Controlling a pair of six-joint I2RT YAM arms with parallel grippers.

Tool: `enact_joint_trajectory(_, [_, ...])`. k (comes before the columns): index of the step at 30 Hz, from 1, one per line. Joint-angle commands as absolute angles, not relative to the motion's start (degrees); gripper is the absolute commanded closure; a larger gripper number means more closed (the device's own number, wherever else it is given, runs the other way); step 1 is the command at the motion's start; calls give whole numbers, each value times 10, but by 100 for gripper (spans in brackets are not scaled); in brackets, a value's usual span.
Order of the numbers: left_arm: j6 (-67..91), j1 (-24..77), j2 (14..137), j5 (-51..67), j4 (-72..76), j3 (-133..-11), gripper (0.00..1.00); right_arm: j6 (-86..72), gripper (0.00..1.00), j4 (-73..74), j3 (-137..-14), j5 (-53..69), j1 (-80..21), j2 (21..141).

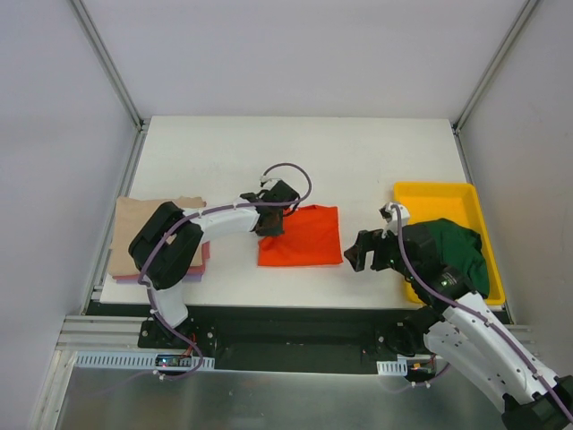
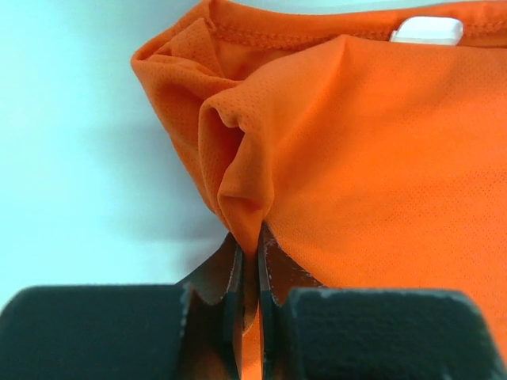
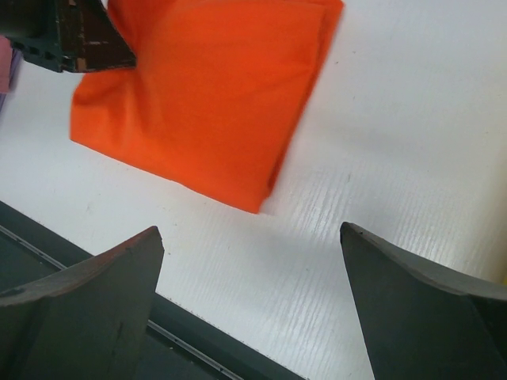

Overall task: Fold and stack the t-shirts
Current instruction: Put the neatly folded tshirt into the corner of the board with the left arm

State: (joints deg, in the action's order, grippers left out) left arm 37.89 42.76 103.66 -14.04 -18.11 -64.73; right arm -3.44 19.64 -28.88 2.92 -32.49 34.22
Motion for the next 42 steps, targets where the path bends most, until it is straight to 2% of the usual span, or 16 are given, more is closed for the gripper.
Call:
enact_joint_trajectory(1, [243,424,963,-287,-260,-629,100,-23,4,199,-296,37,-323,355])
enact_joint_trajectory(6, [121,424,865,-358,-260,-574,100,-5,4,186,-289,29,-324,375])
enact_joint_trajectory(11, [98,425,779,-411,-275,-541,100,-4,4,175,-273,53,-323,382])
enact_joint_trajectory(17, [71,425,711,-493,-336,-532,100,-4,4,174,-264,50,-324,367])
enact_joint_trajectory(24, [-17,423,649,-503,-364,-529,100,-4,4,167,-258,52,-324,366])
enact_joint_trajectory(28, [-49,400,623,-546,-370,-555,100,-4,4,169,-258,47,-323,374])
enact_joint_trajectory(37, [-133,370,479,-429,-381,-623,100,-6,4,169,-252,27,-324,367])
enact_joint_trajectory(42, [-157,368,454,-432,-411,-656,100,-5,4,167,-254,24,-324,382])
